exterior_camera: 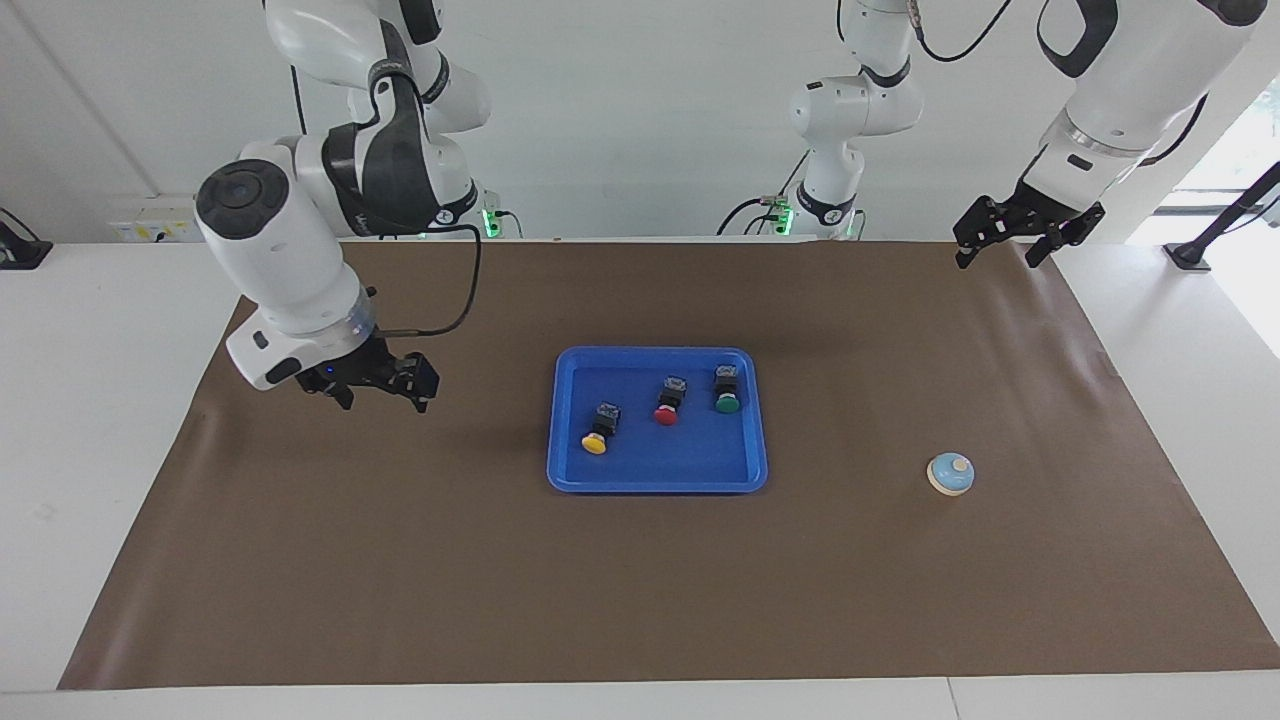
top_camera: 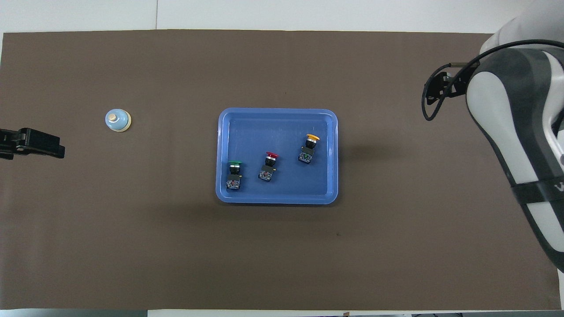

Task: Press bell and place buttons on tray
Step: 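Release the green button and return the right gripper to rest, then reach the left gripper over the call bell and press it again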

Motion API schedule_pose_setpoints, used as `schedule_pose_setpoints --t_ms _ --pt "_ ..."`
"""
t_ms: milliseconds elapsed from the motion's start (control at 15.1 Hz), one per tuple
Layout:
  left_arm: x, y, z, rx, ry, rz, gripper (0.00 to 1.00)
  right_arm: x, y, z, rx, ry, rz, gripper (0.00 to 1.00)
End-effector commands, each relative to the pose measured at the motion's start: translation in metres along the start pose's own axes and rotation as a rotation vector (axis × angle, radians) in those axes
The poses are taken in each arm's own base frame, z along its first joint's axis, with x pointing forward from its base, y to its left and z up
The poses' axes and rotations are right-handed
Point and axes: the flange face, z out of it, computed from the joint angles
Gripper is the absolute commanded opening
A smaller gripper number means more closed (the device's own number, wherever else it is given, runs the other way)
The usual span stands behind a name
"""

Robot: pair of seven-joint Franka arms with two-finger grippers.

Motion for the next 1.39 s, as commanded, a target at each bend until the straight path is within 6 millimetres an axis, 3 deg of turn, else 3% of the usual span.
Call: schedule_pose_setpoints --t_ms 0,331,463,860,1124,1190,1256,1322 --pt "-0.006 0.0 -0.002 -0.01 -0.002 -0.012 1.0 -0.031 0.018 -0.018 -0.008 -0.023 -0.018 1.0" --pt "-0.006 0.0 -0.002 -0.01 -0.002 -0.012 1.0 -0.102 0.043 -0.057 -0.006 -0.004 0.019 1.0" --pt "-0.006 0.0 -0.002 -0.01 -0.002 -0.012 1.0 -0.118 0.052 -0.065 -0.009 -0.008 0.021 1.0" --pt "-0.006 0.0 -0.002 -0.01 -0.002 -0.012 1.0 -0.109 0.069 -0.068 -0.008 0.011 -0.026 1.0" --pt "-0.005 0.0 0.0 -0.009 0.006 -0.02 1.0 -0.105 0.064 -0.062 -0.005 0.002 -0.028 1.0" --pt "-0.005 0.003 0.006 -0.006 0.032 -0.007 0.88 -0.105 0.065 -0.063 -0.005 0.002 -0.027 1.0" --pt "-0.001 0.003 0.01 -0.006 0.067 -0.012 0.33 -0.107 0.064 -0.064 -0.005 0.002 -0.028 1.0" --pt "0.002 0.003 0.014 -0.006 0.072 -0.013 0.0 -0.108 0.064 -0.066 -0.007 0.005 -0.03 1.0"
